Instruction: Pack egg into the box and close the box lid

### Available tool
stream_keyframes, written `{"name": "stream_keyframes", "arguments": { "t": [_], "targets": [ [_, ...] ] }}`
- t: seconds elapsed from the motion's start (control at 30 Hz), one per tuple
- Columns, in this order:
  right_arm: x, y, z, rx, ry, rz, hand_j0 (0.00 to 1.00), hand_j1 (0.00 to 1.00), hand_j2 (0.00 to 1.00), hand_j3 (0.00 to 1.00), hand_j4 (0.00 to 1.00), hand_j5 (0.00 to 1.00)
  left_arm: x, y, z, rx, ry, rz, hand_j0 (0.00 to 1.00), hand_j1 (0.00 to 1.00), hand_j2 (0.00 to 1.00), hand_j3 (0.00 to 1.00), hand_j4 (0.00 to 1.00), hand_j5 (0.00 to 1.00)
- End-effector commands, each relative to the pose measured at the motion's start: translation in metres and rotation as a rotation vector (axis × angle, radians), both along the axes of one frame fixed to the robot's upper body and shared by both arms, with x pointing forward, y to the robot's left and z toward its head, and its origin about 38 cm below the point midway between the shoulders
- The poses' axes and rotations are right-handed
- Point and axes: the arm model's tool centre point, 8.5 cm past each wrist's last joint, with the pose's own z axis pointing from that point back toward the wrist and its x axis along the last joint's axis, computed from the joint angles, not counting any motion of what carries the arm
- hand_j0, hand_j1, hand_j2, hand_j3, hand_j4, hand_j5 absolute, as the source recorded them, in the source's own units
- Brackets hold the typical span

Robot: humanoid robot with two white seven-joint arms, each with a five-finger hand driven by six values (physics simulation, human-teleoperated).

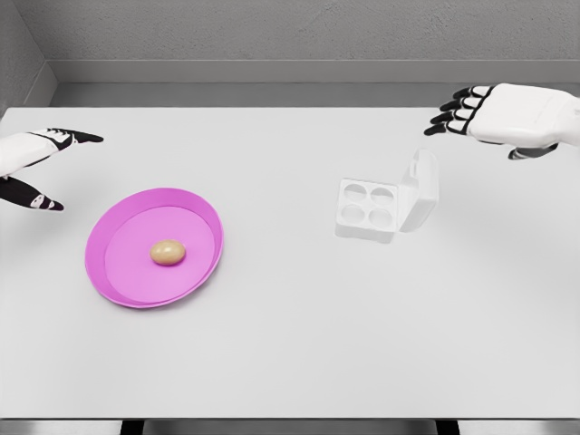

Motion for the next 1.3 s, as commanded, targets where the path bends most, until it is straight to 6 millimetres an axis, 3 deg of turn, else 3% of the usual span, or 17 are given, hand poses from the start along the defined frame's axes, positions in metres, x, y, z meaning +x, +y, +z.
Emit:
{"name": "stream_keyframes", "arguments": {
  "t": [0.0, 0.13, 0.23, 0.37, 0.43, 0.5, 0.57, 0.77, 0.83, 1.13, 1.27],
  "targets": [
    [0.0, 0.0, 0.0, 0.002, 0.0, -0.001, 1.0, 1.0, 1.0, 1.0, 1.0, 1.0, 0.0, 0.001, 0.001, -0.003, 0.001, 0.003, 1.0, 1.0, 1.0, 1.0, 1.0, 1.0],
    [-0.001, -0.007, 0.002, 0.016, 0.001, -0.018, 1.0, 1.0, 1.0, 1.0, 1.0, 1.0, -0.001, -0.01, -0.009, 0.008, 0.035, -0.032, 1.0, 1.0, 1.0, 1.0, 1.0, 1.0],
    [-0.007, -0.043, 0.006, 0.016, -0.003, -0.106, 1.0, 1.0, 1.0, 1.0, 1.0, 1.0, -0.001, -0.019, -0.018, 0.015, 0.058, -0.054, 1.0, 1.0, 1.0, 1.0, 1.0, 1.0],
    [-0.01, -0.054, 0.013, 0.01, -0.018, -0.132, 1.0, 1.0, 1.0, 1.0, 1.0, 1.0, -0.012, -0.073, -0.045, 0.043, 0.136, -0.222, 1.0, 1.0, 1.0, 1.0, 1.0, 1.0],
    [-0.011, -0.059, 0.017, 0.016, -0.029, -0.144, 1.0, 1.0, 1.0, 1.0, 1.0, 1.0, -0.013, -0.074, -0.046, 0.046, 0.14, -0.227, 1.0, 1.0, 1.0, 1.0, 1.0, 1.0],
    [-0.012, -0.074, -0.013, 0.013, 0.052, -0.189, 1.0, 1.0, 1.0, 1.0, 1.0, 1.0, -0.013, -0.079, -0.048, 0.042, 0.142, -0.239, 1.0, 1.0, 1.0, 1.0, 1.0, 1.0],
    [-0.016, -0.073, -0.03, 0.011, 0.09, -0.189, 1.0, 1.0, 1.0, 1.0, 1.0, 1.0, -0.014, -0.086, -0.053, 0.035, 0.151, -0.252, 1.0, 1.0, 1.0, 1.0, 1.0, 1.0],
    [-0.019, -0.073, -0.045, 0.004, 0.12, -0.193, 1.0, 1.0, 1.0, 1.0, 1.0, 1.0, -0.016, -0.096, -0.062, 0.027, 0.168, -0.275, 1.0, 1.0, 1.0, 1.0, 1.0, 1.0],
    [-0.01, -0.079, -0.07, 0.042, 0.174, -0.237, 1.0, 1.0, 1.0, 1.0, 1.0, 1.0, -0.019, -0.11, -0.059, 0.03, 0.162, -0.32, 1.0, 1.0, 1.0, 1.0, 1.0, 1.0],
    [-0.009, -0.07, -0.088, 0.029, 0.211, -0.221, 1.0, 1.0, 1.0, 1.0, 1.0, 1.0, -0.018, -0.114, -0.058, 0.036, 0.156, -0.33, 1.0, 1.0, 1.0, 1.0, 1.0, 1.0],
    [-0.01, -0.063, -0.096, 0.026, 0.228, -0.205, 1.0, 1.0, 1.0, 1.0, 1.0, 1.0, -0.023, -0.124, -0.057, 0.037, 0.155, -0.368, 1.0, 1.0, 1.0, 1.0, 1.0, 1.0]
  ]
}}
